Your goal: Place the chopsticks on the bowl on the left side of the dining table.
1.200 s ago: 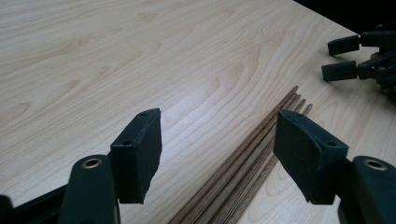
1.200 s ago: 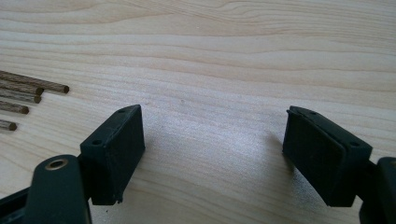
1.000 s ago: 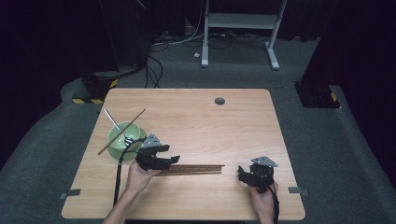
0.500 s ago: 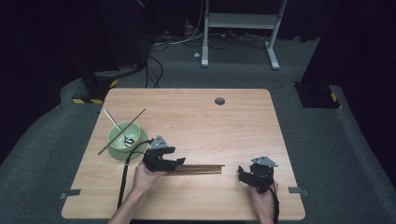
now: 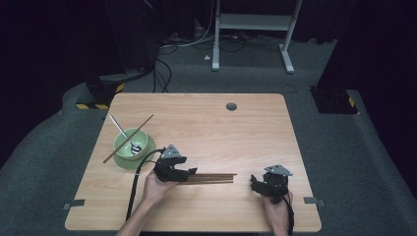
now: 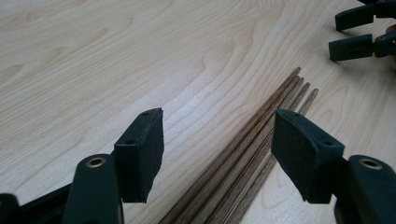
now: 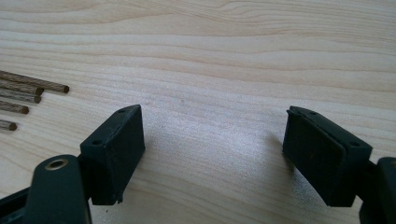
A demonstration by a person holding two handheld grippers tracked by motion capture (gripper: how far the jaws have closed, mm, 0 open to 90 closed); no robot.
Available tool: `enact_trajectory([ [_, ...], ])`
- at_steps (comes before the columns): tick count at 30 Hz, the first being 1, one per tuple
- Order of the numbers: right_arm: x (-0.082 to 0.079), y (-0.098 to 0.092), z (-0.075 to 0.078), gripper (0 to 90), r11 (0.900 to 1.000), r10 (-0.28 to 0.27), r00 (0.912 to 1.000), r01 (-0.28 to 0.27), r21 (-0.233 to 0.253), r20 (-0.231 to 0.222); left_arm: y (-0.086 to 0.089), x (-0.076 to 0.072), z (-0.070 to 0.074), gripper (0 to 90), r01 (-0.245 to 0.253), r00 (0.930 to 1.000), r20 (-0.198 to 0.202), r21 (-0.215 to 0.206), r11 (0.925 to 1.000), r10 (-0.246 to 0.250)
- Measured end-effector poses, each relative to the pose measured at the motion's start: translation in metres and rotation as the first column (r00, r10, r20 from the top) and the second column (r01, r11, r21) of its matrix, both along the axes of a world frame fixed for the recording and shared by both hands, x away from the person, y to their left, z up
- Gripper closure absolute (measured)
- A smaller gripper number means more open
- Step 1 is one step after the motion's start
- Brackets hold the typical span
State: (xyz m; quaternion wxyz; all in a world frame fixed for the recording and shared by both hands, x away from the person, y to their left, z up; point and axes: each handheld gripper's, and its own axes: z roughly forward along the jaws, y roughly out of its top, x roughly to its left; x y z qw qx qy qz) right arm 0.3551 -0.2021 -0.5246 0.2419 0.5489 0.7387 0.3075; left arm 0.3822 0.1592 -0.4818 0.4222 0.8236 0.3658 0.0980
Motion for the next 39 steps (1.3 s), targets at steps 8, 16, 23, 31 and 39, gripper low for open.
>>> enact_trajectory([
  [8, 0.0, 0.0, 0.0, 20.3, 1.0, 0.0, 1.0, 0.0, 0.0, 0.0, -0.009, 0.002, -0.006, 34.7, 0.008, 1.0, 0.0, 0.039, 0.9992, -0.008],
  [16, 0.0, 0.0, 0.0, 20.3, 1.0, 0.0, 1.0, 0.0, 0.0, 0.0, -0.014, 0.005, -0.013, 35.0, 0.001, 0.9999, -0.011, 0.082, 0.9966, 0.0],
  [23, 0.0, 0.0, 0.0, 20.3, 1.0, 0.0, 1.0, 0.0, 0.0, 0.0, -0.019, 0.008, -0.02, 35.1, -0.009, 0.9999, -0.006, 0.132, 0.9912, 0.01],
  [31, 0.0, 0.0, 0.0, 20.3, 1.0, 0.0, 1.0, 0.0, 0.0, 0.0, -0.022, 0.01, -0.025, 35.6, -0.025, 0.9997, -0.001, 0.148, 0.9887, 0.026],
  [39, 0.0, 0.0, 0.0, 20.3, 1.0, 0.0, 1.0, 0.0, 0.0, 0.0, -0.024, 0.012, -0.027, 36.0, -0.035, 0.9994, 0.003, 0.17, 0.9849, 0.035],
])
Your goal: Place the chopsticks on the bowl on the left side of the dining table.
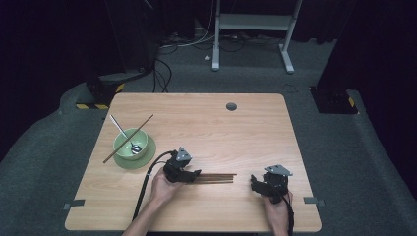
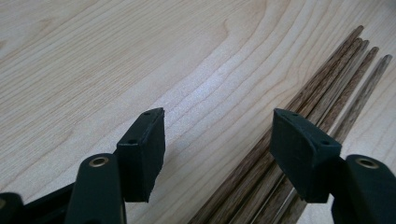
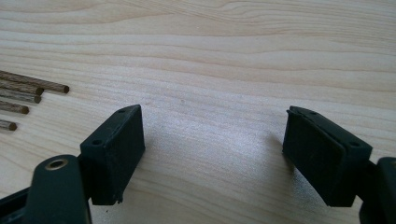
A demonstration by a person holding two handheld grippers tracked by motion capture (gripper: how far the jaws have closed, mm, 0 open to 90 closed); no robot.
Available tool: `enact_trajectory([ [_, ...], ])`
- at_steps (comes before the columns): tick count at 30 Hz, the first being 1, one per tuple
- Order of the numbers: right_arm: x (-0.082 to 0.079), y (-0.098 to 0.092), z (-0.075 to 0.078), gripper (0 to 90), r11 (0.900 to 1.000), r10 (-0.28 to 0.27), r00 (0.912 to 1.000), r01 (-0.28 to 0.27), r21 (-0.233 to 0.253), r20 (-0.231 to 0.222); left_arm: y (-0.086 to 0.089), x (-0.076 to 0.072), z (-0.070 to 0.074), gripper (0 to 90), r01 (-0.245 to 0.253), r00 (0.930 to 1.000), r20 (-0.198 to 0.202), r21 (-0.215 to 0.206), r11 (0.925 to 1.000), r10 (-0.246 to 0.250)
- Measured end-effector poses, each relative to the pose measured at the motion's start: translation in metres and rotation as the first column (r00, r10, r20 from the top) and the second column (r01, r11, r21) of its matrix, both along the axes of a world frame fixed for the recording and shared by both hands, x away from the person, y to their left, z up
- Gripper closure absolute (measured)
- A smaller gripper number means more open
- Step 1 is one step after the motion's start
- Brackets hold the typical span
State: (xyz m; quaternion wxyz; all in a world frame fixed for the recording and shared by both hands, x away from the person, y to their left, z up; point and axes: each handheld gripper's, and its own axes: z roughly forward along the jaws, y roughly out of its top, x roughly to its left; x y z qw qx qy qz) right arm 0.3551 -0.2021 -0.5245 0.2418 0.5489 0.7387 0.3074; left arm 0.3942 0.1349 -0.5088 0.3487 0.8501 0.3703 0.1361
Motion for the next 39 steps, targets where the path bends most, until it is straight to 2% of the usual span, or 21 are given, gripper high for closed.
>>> enact_trajectory([
  [17, 0.0, 0.0, 0.0, 20.3, 1.0, 0.0, 1.0, 0.0, 0.0, 0.0, -0.0016, 0.001, -0.0023, 36.3, -0.002, 1.0, 0.0, 0.015, 0.9999, 0.002],
  [39, 0.0, 0.0, 0.0, 20.3, 1.0, 0.0, 1.0, 0.0, 0.0, 0.0, 0.0009, 0.0016, -0.0031, 36.5, -0.014, 0.9999, -0.002, 0.0, 0.9999, 0.014],
])
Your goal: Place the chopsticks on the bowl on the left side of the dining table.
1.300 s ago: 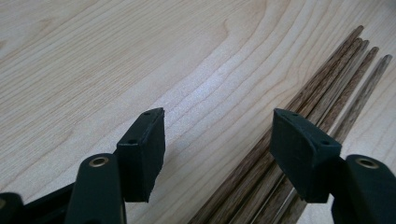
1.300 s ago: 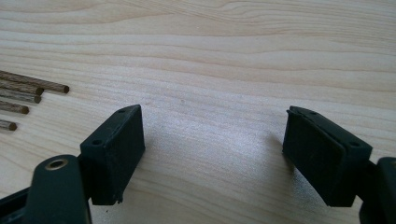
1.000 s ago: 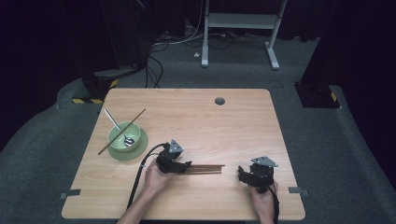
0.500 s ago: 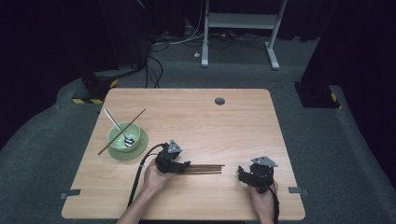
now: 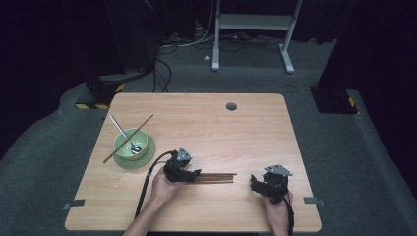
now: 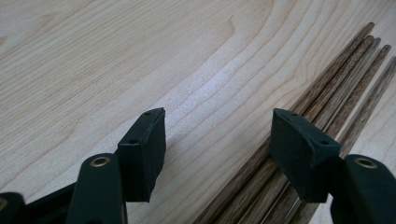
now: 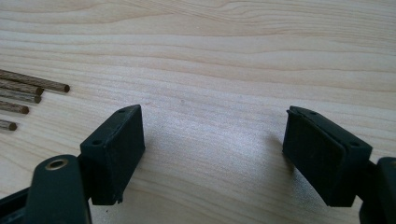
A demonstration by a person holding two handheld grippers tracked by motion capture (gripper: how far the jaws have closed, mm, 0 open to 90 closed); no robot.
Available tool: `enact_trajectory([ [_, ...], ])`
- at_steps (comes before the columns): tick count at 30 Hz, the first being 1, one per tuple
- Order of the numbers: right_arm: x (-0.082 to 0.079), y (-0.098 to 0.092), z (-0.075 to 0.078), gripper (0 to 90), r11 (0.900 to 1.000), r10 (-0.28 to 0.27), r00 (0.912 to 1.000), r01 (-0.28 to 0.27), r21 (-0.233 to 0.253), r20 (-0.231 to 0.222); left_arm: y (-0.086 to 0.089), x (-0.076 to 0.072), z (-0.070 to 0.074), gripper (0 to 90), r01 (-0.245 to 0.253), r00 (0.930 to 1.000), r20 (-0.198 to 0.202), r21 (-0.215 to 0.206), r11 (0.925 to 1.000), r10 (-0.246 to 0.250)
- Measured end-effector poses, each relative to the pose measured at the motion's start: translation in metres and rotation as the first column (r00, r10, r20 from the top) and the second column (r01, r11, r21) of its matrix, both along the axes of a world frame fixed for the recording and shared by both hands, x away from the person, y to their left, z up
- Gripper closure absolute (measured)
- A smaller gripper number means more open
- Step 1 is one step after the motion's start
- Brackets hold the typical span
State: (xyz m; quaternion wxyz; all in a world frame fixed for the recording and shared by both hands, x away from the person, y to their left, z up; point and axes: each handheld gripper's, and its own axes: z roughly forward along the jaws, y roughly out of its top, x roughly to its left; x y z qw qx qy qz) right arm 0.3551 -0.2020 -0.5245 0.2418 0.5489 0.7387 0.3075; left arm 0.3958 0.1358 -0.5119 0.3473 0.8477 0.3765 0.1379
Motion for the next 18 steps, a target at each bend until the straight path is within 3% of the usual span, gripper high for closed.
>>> enact_trajectory([
  [18, 0.0, 0.0, 0.0, 20.3, 1.0, 0.0, 1.0, 0.0, 0.0, 0.0, 0.0031, -0.0006, -0.0004, 36.6, 0.005, 1.0, 0.002, 0.018, 0.9998, -0.005],
])
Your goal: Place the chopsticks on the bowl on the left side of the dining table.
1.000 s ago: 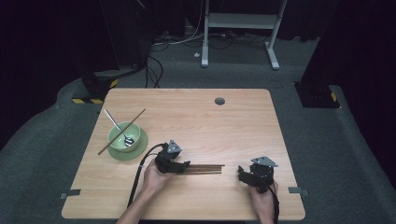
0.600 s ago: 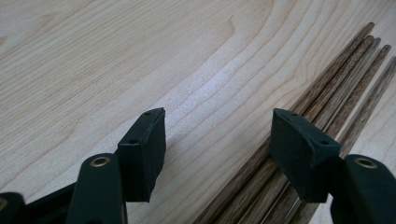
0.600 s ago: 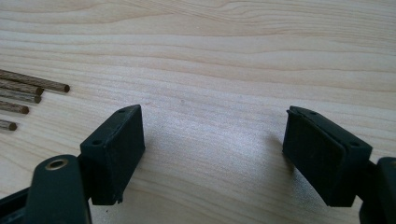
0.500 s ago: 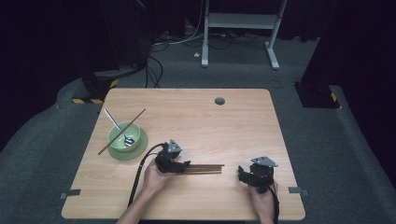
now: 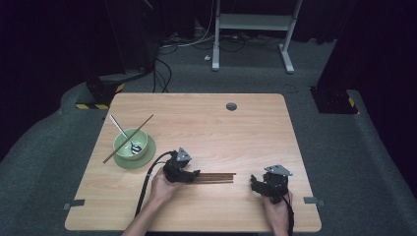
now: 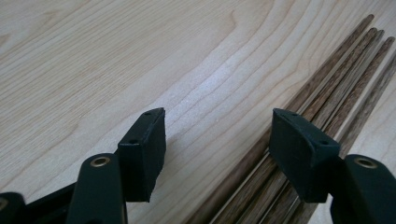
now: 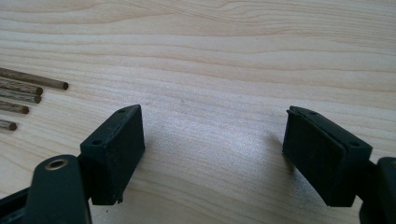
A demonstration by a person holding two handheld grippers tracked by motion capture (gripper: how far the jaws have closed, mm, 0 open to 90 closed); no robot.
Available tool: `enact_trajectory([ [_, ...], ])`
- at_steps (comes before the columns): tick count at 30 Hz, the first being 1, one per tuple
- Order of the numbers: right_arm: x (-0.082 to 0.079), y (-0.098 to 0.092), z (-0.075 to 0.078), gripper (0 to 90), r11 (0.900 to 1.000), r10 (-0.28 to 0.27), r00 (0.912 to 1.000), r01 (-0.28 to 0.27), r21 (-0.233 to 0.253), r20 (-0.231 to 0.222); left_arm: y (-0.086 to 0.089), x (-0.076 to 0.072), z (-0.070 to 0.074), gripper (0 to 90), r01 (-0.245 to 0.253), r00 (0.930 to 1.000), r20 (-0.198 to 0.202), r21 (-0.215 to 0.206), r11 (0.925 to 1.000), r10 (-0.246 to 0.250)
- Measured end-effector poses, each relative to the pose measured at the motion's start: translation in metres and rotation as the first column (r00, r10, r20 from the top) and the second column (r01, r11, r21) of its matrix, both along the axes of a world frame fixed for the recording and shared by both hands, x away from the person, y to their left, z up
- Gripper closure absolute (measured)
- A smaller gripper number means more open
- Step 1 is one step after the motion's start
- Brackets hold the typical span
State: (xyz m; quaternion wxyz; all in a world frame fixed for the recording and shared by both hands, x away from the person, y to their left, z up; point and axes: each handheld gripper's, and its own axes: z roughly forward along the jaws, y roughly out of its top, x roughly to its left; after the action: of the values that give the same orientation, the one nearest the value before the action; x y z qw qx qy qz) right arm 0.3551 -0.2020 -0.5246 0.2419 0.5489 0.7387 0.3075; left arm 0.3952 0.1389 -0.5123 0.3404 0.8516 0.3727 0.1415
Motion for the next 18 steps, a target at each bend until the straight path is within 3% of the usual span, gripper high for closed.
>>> enact_trajectory([
  [10, 0.0, 0.0, 0.0, 20.3, 1.0, 0.0, 1.0, 0.0, 0.0, 0.0, 0.0002, 0.0022, -0.0017, 37.6, -0.01, 0.9999, -0.003, 0.004, 0.9999, 0.01],
  [18, 0.0, 0.0, 0.0, 20.3, 1.0, 0.0, 1.0, 0.0, 0.0, 0.0, 0.0007, 0.0052, -0.0018, 39.2, -0.009, 1.0, -0.003, 0.032, 0.9994, 0.009],
])
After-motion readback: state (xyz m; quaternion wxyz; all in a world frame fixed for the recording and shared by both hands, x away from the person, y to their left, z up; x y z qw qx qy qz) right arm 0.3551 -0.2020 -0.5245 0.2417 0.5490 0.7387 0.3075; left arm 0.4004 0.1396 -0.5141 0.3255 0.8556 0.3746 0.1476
